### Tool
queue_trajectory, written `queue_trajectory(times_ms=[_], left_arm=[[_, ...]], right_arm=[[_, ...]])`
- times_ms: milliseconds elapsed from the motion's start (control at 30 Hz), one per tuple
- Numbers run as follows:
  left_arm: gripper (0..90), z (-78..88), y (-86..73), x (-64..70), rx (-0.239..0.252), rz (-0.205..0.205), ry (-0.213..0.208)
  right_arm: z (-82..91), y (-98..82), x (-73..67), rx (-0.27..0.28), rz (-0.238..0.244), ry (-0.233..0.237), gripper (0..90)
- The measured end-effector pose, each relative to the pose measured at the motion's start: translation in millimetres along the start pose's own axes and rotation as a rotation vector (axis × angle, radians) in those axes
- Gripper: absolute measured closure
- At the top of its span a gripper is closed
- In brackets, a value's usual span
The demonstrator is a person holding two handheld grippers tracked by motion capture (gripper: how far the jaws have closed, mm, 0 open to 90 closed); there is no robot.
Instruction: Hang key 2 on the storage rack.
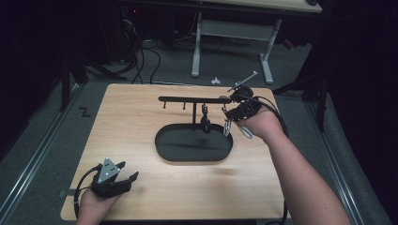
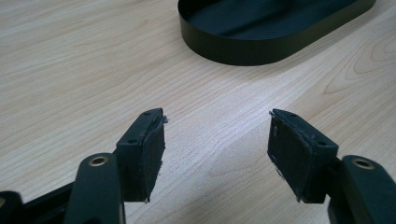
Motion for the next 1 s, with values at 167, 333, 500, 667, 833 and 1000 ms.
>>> queue_trajectory(times_ms=[167, 333, 500, 667, 833, 1000], left_arm=[[37.0, -0.1, -0.2, 0.0, 0.000, 0.003, -0.003], [37.0, -0.7, -0.4, 0.2, -0.001, 0.000, -0.003], [37.0, -0.6, -0.3, 0.5, -0.001, 0.000, -0.004], [37.0, -0.2, -0.7, 0.7, -0.011, -0.005, -0.009], [36.9, 0.6, -1.7, 0.3, -0.006, -0.002, -0.004], [36.9, 2.0, -2.6, -0.4, -0.005, 0.002, -0.001]], right_arm=[[-2.8, 3.1, 5.7, -0.001, -0.019, -0.007, 83.8], [-4.7, 4.3, 11.5, 0.005, -0.026, 0.005, 83.7], [-8.3, 4.7, 17.8, -0.001, -0.033, 0.004, 82.1], [-11.5, 5.7, 18.2, -0.006, -0.025, -0.003, 81.6], [-15.5, 5.9, 18.5, -0.008, -0.035, -0.046, 77.7], [-20.0, 2.4, 21.4, 0.004, -0.062, -0.067, 76.4]])
Point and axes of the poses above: each handheld gripper's, and its own axes: z roughly backward along the jaws, y roughly out of its top, x roughly to its right, the point moved 1 cm from there along -z, roughly forward along the jaws, and after that the axes turned 6 degrees about -z, right-handed, at the moved point
